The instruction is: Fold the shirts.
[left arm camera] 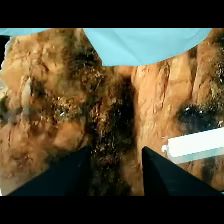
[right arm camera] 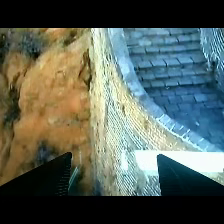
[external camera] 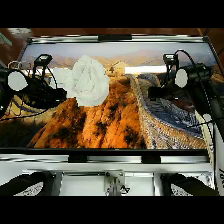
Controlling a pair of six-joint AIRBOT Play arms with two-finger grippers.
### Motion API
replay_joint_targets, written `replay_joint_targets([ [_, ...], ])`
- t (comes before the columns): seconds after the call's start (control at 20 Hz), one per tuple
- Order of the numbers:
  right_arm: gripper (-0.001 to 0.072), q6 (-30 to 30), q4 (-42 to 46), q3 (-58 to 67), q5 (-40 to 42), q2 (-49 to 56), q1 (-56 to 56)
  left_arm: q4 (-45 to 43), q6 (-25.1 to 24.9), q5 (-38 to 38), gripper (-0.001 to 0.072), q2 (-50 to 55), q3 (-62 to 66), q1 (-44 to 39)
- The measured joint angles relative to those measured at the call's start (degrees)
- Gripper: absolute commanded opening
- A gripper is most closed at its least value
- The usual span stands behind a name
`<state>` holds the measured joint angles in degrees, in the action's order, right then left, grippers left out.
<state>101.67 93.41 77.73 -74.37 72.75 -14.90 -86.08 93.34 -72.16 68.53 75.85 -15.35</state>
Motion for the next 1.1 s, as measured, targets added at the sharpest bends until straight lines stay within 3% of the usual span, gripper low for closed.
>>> replay_joint_targets([
  [0.9, 0.0644, 0.02, -0.02, 0.0, 0.42, 0.02, 0.0, 0.0, 0.0, 0.04, 0.0407, 0.02, 0.0, 0.0],
  [1.1, 0.0644, 0.02, -0.04, 0.0, 1.7, 0.02, 0.0, 0.13, 0.35, 5.03, 0.0407, 0.5, -0.04, 0.0],
])
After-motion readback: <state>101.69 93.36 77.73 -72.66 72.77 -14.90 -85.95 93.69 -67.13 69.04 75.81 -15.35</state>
